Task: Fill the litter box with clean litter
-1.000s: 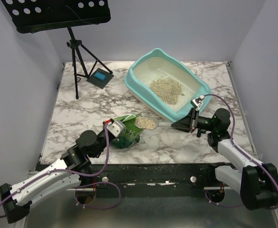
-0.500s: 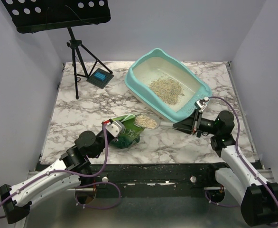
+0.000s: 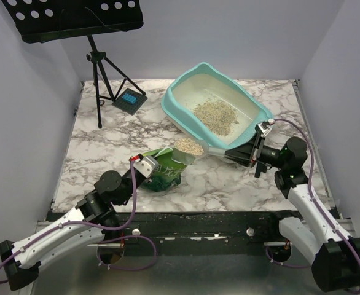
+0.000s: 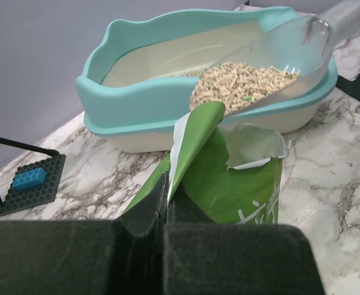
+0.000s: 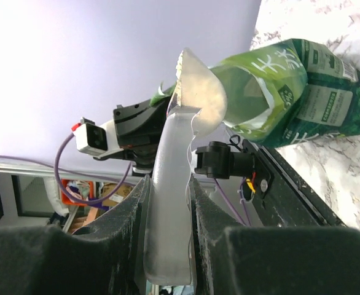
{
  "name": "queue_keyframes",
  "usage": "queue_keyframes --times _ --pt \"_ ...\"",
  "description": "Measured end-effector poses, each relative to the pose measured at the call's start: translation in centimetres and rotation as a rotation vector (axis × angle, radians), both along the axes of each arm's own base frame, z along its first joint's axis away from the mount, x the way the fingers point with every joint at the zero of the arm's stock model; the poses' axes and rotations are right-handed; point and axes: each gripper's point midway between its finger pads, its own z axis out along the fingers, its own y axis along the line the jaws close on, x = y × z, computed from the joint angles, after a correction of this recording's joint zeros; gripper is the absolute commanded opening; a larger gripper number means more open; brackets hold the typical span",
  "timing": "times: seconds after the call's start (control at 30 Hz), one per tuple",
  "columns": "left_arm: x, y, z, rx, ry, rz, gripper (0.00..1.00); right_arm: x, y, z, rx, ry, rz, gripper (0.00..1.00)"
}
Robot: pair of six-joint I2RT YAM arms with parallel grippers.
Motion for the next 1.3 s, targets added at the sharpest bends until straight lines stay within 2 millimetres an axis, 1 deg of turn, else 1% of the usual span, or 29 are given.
queue_keyframes --times 0.1,0.27,0.4,0.53,0.63,0.77,0.93,1.1,1.2,1.3 --pt "0.0 0.1 0.0 0.001 -0.002 0.004 0.00 0.7 -0.1 1.2 0.009 -0.009 -0.016 0.00" --pt "0.0 0.2 0.1 -0.003 -0.005 0.007 0.00 2.8 -0.2 3.3 0.023 -0.015 -0.065 0.00" --pt "0.0 0.2 0.1 -0.003 -0.004 0.007 0.00 5.3 -0.8 4.5 0.036 -0.009 -0.128 0.00" --pt "0.0 0.2 0.2 -0.006 -0.006 0.007 0.00 8.1 -1.7 4.8 0.063 0.007 -0.211 0.00" --pt "-0.1 0.3 0.3 -0.012 -0.011 0.007 0.00 10.2 -2.6 4.4 0.078 0.025 -0.283 0.00" --pt "-0.2 0.5 0.5 -0.020 -0.016 0.007 0.00 13.3 -4.2 3.2 0.080 0.047 -0.375 0.00" --pt "-0.3 0.6 0.5 -0.022 -0.017 0.010 0.00 17.1 -5.8 1.7 0.012 0.042 -0.461 0.00" --pt "-0.1 0.9 0.6 -0.027 -0.015 0.025 0.00 20.5 -7.4 -0.2 -0.192 -0.005 -0.548 0.00" --pt "0.0 1.0 0.6 -0.028 -0.014 0.033 0.00 22.2 -8.7 -2.0 -0.349 -0.016 -0.590 0.00" --pt "0.0 1.0 0.5 -0.029 -0.012 0.035 0.00 23.1 -9.7 -4.3 -0.483 0.008 -0.586 0.00"
